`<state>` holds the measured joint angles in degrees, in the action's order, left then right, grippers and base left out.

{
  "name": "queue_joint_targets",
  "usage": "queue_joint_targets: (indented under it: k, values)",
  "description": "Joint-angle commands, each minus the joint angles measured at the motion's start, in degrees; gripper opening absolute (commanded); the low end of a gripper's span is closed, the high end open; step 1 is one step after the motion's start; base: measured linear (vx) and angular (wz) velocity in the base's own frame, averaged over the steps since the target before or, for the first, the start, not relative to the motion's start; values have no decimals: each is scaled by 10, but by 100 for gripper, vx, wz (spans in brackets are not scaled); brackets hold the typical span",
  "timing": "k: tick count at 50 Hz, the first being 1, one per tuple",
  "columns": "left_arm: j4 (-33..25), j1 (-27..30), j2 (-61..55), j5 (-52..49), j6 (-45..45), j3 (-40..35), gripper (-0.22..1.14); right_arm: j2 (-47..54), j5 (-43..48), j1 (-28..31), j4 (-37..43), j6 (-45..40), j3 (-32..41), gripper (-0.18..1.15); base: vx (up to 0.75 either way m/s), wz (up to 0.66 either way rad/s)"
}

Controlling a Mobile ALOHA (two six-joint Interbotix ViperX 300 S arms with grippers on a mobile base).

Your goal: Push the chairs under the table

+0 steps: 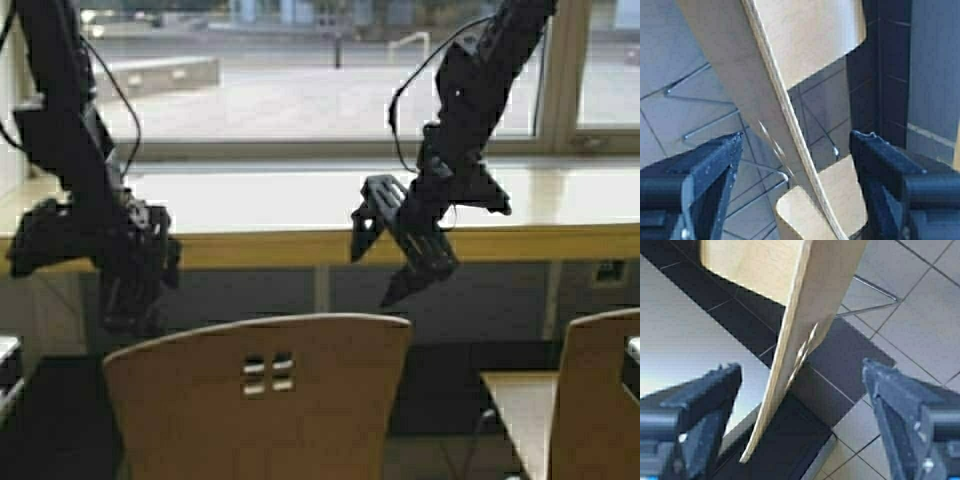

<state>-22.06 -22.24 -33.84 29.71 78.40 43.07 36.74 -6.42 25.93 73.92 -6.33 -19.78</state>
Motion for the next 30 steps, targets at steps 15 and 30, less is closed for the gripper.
queue_joint_targets:
  k: [15,30]
  values:
    - [-1,-44,-30,3,28,-33,95,27,0,-15,3,4,4,104,6,7]
    - [5,-59,-40,2,31,-54,95,24,4,-35,-4,5,-12,104,6,10]
